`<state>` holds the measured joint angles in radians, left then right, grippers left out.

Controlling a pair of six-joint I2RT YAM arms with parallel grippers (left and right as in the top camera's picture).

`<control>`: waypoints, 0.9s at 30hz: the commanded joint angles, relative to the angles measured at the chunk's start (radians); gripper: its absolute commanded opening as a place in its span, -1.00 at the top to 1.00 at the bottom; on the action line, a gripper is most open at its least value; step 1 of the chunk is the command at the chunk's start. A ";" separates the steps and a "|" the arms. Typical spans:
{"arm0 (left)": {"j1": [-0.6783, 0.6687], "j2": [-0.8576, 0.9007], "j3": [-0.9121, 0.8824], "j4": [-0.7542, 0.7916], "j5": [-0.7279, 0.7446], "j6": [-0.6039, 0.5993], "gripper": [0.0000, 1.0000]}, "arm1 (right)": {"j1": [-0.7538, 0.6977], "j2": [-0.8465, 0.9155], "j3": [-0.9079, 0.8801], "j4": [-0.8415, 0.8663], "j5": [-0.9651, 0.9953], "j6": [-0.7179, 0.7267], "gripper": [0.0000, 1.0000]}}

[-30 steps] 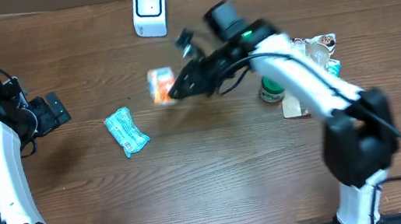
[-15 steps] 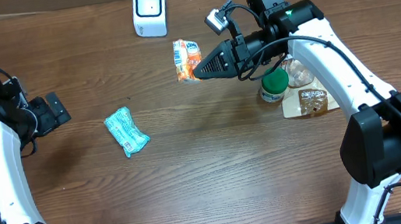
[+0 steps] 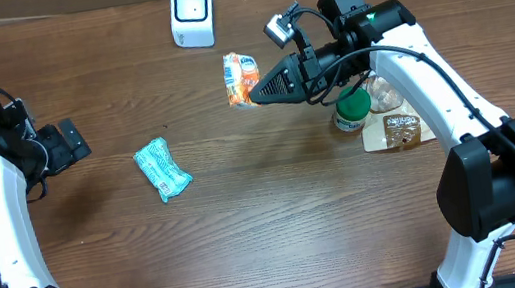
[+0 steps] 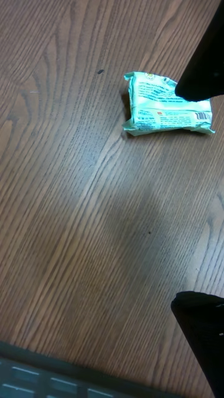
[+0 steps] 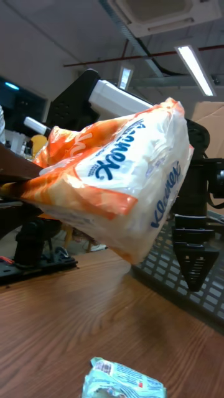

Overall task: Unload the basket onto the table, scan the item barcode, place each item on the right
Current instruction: 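Lift the orange Kleenex pack with the right gripper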

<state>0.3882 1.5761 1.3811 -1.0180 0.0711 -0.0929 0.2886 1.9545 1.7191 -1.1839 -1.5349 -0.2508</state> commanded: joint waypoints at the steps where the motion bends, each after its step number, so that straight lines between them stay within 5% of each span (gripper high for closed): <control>1: 0.004 0.001 0.014 0.001 -0.003 0.027 -0.99 | -0.003 -0.002 0.002 -0.017 -0.031 -0.019 0.92; 17: 0.004 0.001 0.014 0.001 -0.003 0.026 -0.99 | -0.003 -0.002 0.002 -0.015 0.061 -0.018 0.92; 27: 0.004 0.001 0.014 0.001 -0.003 0.027 -0.99 | 0.000 -0.002 0.015 0.010 0.809 0.362 0.93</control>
<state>0.3882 1.5761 1.3811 -1.0180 0.0708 -0.0929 0.2886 1.9553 1.7191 -1.1736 -0.9863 -0.0414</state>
